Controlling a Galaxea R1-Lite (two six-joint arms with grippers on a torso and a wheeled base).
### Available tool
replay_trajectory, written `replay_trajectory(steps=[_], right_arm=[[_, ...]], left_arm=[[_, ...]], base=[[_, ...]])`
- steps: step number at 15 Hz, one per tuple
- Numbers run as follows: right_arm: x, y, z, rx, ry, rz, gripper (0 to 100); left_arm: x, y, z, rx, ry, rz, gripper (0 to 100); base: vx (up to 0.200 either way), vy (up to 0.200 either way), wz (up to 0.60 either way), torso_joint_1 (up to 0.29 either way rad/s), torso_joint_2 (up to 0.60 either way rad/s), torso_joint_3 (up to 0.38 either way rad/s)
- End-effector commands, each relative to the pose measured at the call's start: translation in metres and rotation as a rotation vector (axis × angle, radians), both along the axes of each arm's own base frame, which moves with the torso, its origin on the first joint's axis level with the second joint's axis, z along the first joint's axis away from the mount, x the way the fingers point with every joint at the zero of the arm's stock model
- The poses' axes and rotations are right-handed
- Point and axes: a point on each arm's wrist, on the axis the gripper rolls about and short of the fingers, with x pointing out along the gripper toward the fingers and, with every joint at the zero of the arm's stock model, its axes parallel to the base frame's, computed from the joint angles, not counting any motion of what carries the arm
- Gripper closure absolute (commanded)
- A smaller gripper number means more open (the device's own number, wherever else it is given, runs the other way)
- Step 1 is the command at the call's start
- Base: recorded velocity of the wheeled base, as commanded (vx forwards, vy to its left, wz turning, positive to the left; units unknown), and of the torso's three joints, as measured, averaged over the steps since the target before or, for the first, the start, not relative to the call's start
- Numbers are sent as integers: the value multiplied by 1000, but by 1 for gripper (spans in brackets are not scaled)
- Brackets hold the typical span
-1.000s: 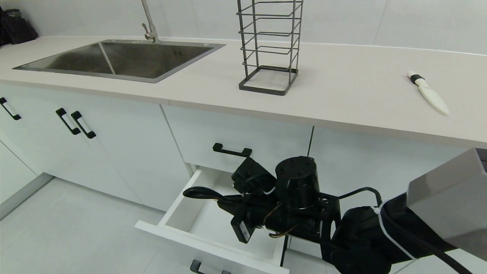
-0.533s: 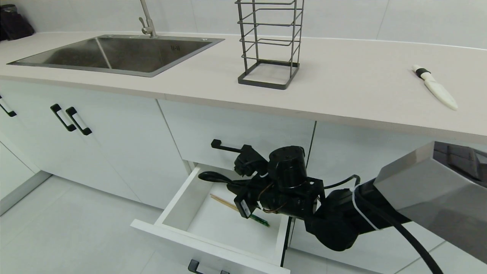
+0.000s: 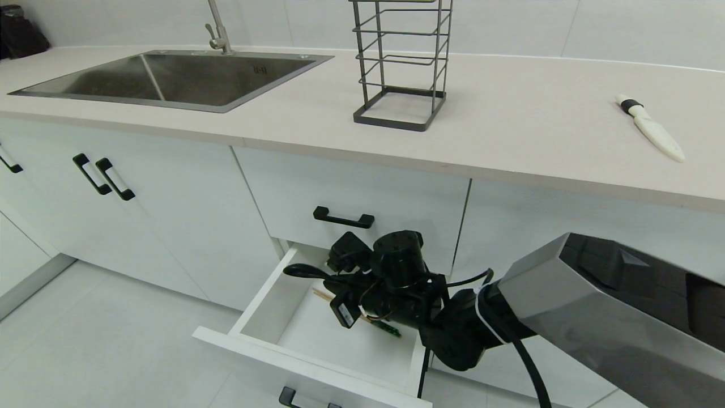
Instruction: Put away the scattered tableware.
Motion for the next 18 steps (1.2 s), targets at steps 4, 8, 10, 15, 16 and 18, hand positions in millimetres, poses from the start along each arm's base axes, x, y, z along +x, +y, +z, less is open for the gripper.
replay_trajectory(steps=[4, 8, 10, 15, 16, 18], right_arm=[[13, 15, -13, -37, 22, -23, 100], [14, 16, -23, -81, 60, -26, 100], [14, 15, -28, -99, 76, -27, 100], [15, 16, -41, -125, 99, -34, 100], [15, 16, -43, -137, 109, -34, 100], [18, 19, -46, -152, 114, -53, 100]], left_arm=[[0, 0, 0, 0, 1, 1, 0], [0, 0, 0, 0, 1, 1, 0], [0, 0, 0, 0, 1, 1, 0], [0, 0, 0, 0, 1, 1, 0], [0, 0, 0, 0, 1, 1, 0], [0, 0, 0, 0, 1, 1, 0]], base=[[0, 0, 0, 0, 0, 0], [0, 0, 0, 0, 0, 0], [0, 0, 0, 0, 0, 0], [0, 0, 0, 0, 0, 0], [0, 0, 0, 0, 0, 0], [0, 0, 0, 0, 0, 0]])
